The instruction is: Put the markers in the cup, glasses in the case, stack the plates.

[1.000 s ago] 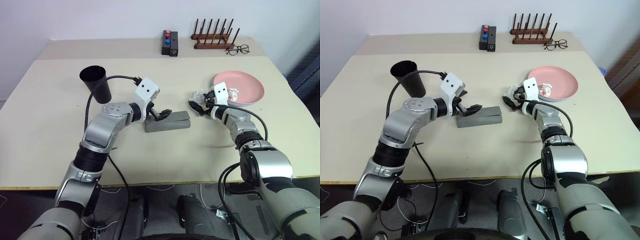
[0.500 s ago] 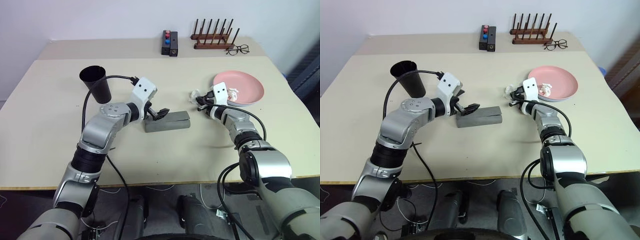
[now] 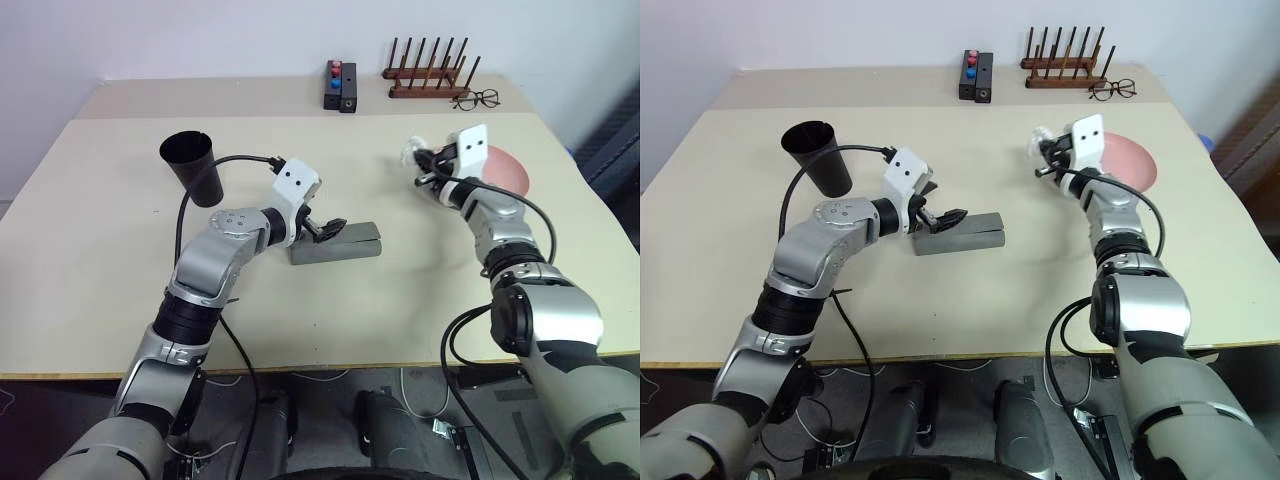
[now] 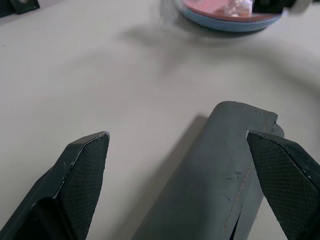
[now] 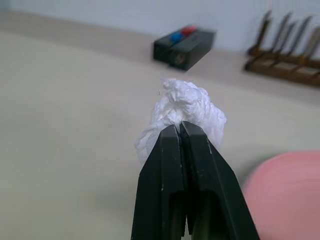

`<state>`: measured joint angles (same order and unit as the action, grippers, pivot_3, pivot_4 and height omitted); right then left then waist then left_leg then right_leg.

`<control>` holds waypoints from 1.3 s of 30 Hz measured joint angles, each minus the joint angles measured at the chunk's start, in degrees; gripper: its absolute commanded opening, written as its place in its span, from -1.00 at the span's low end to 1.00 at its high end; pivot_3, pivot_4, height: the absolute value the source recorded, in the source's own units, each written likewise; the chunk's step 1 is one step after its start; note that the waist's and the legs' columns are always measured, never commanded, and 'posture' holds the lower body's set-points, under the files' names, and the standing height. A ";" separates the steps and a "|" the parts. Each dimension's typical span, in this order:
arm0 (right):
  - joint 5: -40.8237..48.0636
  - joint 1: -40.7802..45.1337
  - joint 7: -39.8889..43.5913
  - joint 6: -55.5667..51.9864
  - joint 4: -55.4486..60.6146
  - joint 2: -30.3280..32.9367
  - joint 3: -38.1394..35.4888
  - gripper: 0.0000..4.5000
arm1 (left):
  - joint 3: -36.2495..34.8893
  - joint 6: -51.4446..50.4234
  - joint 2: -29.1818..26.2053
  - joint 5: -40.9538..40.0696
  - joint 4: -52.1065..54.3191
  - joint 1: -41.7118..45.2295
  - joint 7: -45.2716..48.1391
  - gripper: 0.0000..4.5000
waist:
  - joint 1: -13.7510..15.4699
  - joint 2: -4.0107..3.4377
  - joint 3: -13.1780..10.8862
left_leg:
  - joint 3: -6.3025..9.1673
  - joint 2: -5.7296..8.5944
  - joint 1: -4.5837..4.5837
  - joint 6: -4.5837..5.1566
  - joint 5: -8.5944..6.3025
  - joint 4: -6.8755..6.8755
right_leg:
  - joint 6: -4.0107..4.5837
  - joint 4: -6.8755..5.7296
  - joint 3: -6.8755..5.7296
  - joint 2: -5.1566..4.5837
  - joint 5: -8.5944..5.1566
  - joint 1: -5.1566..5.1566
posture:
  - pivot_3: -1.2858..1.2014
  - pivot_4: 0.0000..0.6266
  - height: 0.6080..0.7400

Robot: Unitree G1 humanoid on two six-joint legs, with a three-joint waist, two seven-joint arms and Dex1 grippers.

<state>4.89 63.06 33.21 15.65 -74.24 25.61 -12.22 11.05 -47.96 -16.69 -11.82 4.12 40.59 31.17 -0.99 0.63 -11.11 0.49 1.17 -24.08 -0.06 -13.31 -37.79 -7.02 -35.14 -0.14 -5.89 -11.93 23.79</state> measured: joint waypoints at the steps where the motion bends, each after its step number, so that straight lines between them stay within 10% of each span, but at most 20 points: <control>1: 0.04 0.34 -0.53 0.00 0.00 1.04 -0.30 -0.99 | 0.03 0.06 0.05 0.00 -0.11 0.15 0.01 1.00 | -0.04 0.00 0.00 | 0.00 0.00 0.00 0.00 0.00 0.00 | 0.00 0.01 0.00 0.00 0.00 0.00 | 0.03 -0.52 1.00; 7: -0.91 0.59 -5.36 -0.24 -0.40 5.63 -0.98 -0.99 | 0.03 0.55 0.48 0.01 -0.86 0.36 0.04 1.00 | -0.15 0.00 0.00 | -0.02 0.00 0.01 0.00 0.00 0.08 | 0.01 0.03 0.01 0.00 0.00 0.02 | 0.03 -0.52 1.00; 15: -2.50 -0.34 -7.62 -1.55 -1.35 8.57 -0.94 0.49 | 0.03 0.81 0.46 0.01 -0.86 0.34 0.02 1.00 | -0.20 0.00 0.00 | -0.02 -0.01 0.02 0.01 0.00 0.11 | 0.01 0.03 0.01 0.00 0.00 0.03 | 0.03 -0.52 1.00; 24: -2.33 -1.87 -4.43 -0.83 -1.27 9.80 -1.04 0.49 | -0.08 4.36 0.61 0.46 -0.71 -0.15 -0.86 1.00 | -0.12 0.00 0.00 | -0.03 0.00 0.01 0.01 0.00 0.11 | 0.01 0.06 0.02 0.00 0.00 0.02 | 0.03 -0.52 1.00; 33: 5.47 -9.36 30.26 -1.18 11.29 11.50 -1.18 0.49 | -5.74 15.80 -1.92 -4.24 2.15 -7.57 4.18 1.00 | 0.19 0.00 0.00 | -0.03 -0.03 0.05 0.00 0.00 0.19 | 0.00 0.07 0.02 -0.01 0.00 0.02 | 0.03 -0.52 1.00; 39: 8.74 -19.52 39.04 -7.85 26.05 17.03 -1.20 0.49 | -10.46 18.65 -7.54 -7.69 6.94 -14.37 8.89 1.00 | 0.19 0.00 0.00 | -0.04 -0.05 0.06 0.00 -0.01 0.20 | 0.14 0.08 0.03 -0.03 -0.08 0.02 | 0.03 -0.52 1.00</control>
<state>13.63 43.54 72.25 7.80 -48.19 42.64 -13.42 0.59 -29.32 -24.24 -19.51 11.06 26.22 40.06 -0.79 0.63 -11.11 0.46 1.12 -24.02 -0.07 -13.32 -37.59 -6.88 -35.06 -0.11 -5.92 -12.01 23.81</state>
